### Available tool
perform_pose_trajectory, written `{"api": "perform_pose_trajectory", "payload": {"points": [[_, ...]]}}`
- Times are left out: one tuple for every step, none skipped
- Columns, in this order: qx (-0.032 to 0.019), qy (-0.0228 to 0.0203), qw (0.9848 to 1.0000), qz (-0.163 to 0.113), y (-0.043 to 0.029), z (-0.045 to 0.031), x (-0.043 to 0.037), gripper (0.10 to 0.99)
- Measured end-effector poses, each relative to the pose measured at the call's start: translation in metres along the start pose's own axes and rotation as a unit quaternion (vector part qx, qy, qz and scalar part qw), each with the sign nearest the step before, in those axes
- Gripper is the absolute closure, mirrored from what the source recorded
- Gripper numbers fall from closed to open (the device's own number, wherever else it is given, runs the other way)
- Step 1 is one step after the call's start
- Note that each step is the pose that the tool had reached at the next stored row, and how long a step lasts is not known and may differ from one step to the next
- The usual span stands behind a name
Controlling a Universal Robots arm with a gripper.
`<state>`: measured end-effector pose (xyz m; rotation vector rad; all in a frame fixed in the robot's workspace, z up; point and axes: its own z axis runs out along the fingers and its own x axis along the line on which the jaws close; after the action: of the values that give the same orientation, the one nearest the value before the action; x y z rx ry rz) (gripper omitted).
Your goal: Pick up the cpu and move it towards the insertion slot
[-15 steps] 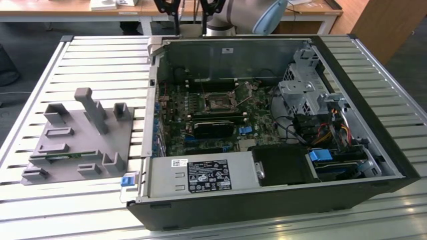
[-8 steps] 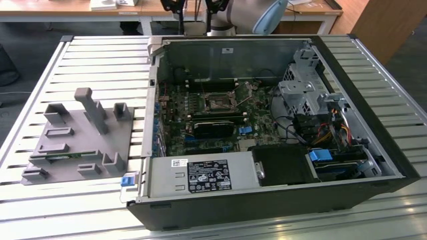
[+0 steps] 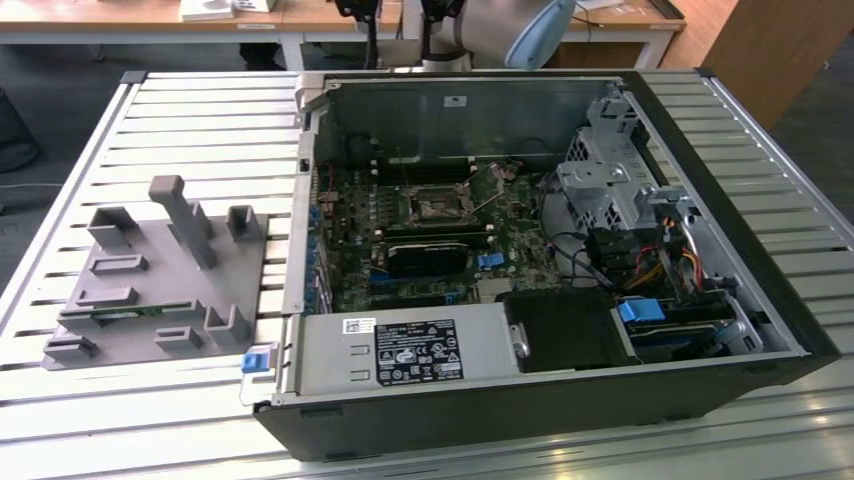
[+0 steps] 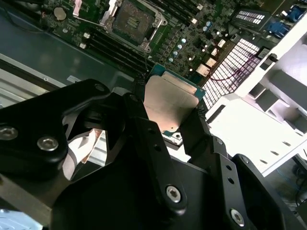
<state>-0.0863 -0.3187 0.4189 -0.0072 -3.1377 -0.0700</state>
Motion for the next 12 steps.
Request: {"api": "perform_pose_trajectory", "payload": {"points": [[0.0,0.0,1.0,0.0,0.0012,0.0002,-0.0018,0.545],[0.0,0.0,1.0,0.0,0.0023,0.0003,-0.0036,0.545],[0.0,0.0,1.0,0.0,0.0033,0.0005,-0.0056,0.545],[0.0,0.0,1.0,0.0,0.0039,0.0007,-0.0078,0.545],[0.0,-0.0001,1.0,0.001,0.0042,0.0008,-0.0098,0.545],[0.0,-0.0001,1.0,0.002,0.0044,0.001,-0.0115,0.545],[0.0,-0.0001,1.0,0.003,0.0046,0.0012,-0.0129,0.545],[0.0,-0.0002,1.0,0.004,0.0047,0.0014,-0.0142,0.545],[0.0,-0.0002,1.0,0.006,0.0049,0.0016,-0.0154,0.545],[0.0,-0.0004,1.0,0.007,0.0051,0.0019,-0.0165,0.545],[0.0,-0.0004,1.0,0.009,0.0053,0.0021,-0.0177,0.545],[0.0,-0.0004,0.9999,0.01,0.0056,0.0023,-0.0191,0.545]]}}
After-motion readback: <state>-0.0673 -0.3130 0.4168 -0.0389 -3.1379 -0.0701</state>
